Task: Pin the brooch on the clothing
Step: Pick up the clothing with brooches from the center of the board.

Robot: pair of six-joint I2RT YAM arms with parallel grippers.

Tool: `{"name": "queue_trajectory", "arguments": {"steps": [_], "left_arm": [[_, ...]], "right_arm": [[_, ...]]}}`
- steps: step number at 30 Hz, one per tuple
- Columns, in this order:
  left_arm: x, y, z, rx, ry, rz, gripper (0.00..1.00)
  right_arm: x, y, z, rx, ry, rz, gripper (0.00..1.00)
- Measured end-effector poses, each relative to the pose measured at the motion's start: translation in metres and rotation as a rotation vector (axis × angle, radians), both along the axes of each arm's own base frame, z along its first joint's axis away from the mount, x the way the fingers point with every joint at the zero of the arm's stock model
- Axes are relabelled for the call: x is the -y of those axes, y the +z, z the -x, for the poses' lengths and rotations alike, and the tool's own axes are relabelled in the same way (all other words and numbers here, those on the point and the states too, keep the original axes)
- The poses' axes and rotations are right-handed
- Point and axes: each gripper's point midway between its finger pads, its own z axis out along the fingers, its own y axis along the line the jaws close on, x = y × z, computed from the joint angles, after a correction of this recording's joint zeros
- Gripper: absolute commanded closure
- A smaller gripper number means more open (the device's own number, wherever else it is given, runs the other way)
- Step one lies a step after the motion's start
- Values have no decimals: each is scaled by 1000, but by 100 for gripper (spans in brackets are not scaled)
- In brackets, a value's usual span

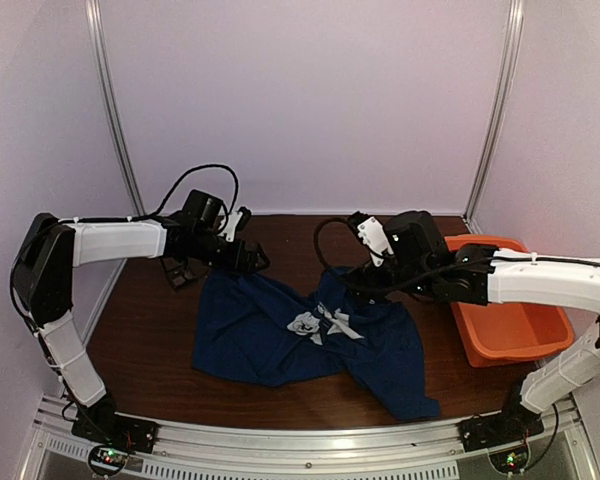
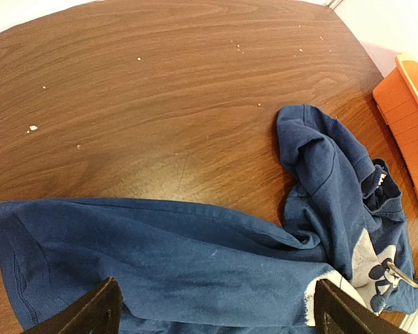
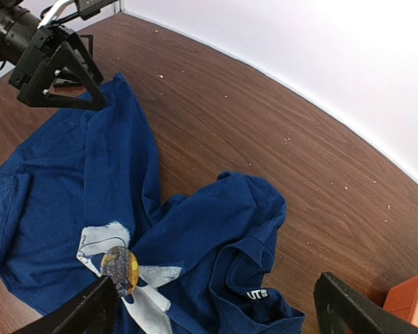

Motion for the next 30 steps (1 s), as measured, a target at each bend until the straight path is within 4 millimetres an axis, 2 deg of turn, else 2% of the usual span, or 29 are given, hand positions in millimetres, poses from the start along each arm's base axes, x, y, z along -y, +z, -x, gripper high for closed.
{"name": "queue_trajectory", "arguments": {"steps": [5,11,22,30], "left_arm": [[0,0,0,3,1,1,2],[-1,3,1,8,1,4,2],[0,5,-1,20,0,12,2],[0,6,-1,21,0,13,2]], "right_arm": [[16,8,-11,-3,-56,-61,0],[26,9,-22,-19,-102,-111,0],[39,6,-32,-45,-157,-147,0],[41,2,-34,-63,-169,-158,0]]}}
